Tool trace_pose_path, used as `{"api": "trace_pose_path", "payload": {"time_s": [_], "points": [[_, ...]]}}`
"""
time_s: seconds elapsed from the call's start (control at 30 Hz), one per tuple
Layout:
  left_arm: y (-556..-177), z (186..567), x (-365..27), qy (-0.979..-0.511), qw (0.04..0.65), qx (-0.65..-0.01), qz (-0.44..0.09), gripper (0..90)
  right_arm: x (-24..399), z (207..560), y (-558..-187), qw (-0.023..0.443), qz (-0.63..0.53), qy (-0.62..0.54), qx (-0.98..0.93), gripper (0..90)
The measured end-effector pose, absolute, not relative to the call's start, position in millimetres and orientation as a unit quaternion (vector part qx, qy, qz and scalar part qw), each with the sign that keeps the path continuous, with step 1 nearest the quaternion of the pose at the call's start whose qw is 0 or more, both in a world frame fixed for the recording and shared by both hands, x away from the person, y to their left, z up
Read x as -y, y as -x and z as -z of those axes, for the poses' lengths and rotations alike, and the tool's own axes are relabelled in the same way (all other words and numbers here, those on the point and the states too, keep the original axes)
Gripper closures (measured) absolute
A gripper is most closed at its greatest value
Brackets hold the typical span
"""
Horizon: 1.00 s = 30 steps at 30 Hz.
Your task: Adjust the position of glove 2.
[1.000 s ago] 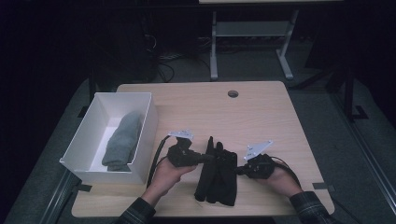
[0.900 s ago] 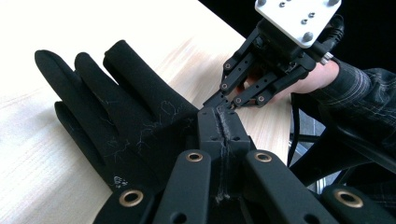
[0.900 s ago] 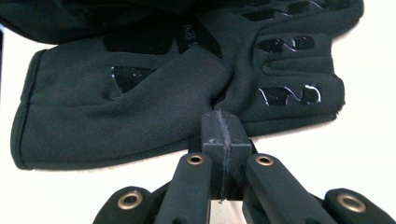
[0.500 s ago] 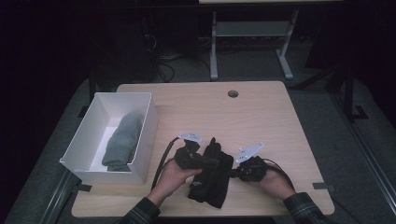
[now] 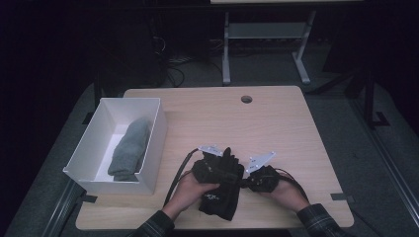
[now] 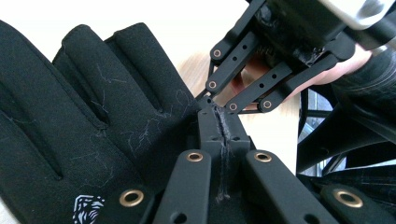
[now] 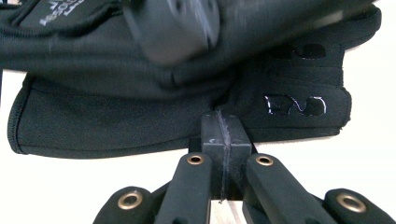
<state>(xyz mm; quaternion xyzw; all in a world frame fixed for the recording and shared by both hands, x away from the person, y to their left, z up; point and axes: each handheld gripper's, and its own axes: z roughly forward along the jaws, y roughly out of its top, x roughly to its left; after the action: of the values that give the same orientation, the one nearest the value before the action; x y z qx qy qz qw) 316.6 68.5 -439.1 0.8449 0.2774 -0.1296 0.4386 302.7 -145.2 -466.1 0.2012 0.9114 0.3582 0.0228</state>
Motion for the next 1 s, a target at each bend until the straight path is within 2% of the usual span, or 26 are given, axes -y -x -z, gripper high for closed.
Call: {"api": "trace_pose_path", "payload": {"time_s": [0.2,0.4,0.47,0.53,0.63,0.7,0.73,0.77,0.8,0.83,1.0], "points": [[-316.4,446.4,-60.5,-0.850,0.430,-0.274,0.131,89.7,146.9,465.9,-303.1,0.024,-0.357,-0.197,-0.913,90.0],[-315.6,454.3,-55.3,-0.852,0.423,-0.279,0.131,88.2,170.2,459.7,-309.7,0.043,-0.370,-0.231,-0.899,90.0],[-316.4,456.5,-54.3,-0.854,0.421,-0.276,0.131,87.2,176.2,458.8,-311.5,0.043,-0.373,-0.246,-0.894,87.5],[-316.2,460.6,-50.0,-0.856,0.418,-0.275,0.134,83.7,179.8,459.0,-313.0,0.043,-0.373,-0.255,-0.891,84.7],[-316.1,460.4,-49.0,-0.856,0.421,-0.268,0.135,72.4,182.1,459.6,-314.3,0.048,-0.372,-0.260,-0.890,80.5],[-314.3,457.0,-49.1,-0.856,0.424,-0.269,0.125,71.7,184.5,459.6,-315.5,0.053,-0.373,-0.265,-0.888,75.4],[-313.6,454.6,-50.2,-0.856,0.425,-0.268,0.119,78.6,187.4,459.7,-317.0,0.060,-0.376,-0.274,-0.883,71.3],[-312.1,452.0,-51.3,-0.856,0.428,-0.266,0.115,78.6,187.4,459.7,-317.0,0.060,-0.376,-0.274,-0.883,71.3],[-310.0,449.3,-51.7,-0.857,0.429,-0.263,0.114,86.2,189.0,459.5,-317.2,0.061,-0.375,-0.279,-0.882,68.4],[-307.8,447.3,-51.2,-0.858,0.428,-0.258,0.116,89.6,191.0,459.8,-317.9,0.065,-0.376,-0.282,-0.880,65.4],[-290.7,450.5,-37.7,-0.881,0.395,-0.231,0.118,89.8,198.7,462.4,-320.9,0.075,-0.373,-0.298,-0.875,57.0]]}}
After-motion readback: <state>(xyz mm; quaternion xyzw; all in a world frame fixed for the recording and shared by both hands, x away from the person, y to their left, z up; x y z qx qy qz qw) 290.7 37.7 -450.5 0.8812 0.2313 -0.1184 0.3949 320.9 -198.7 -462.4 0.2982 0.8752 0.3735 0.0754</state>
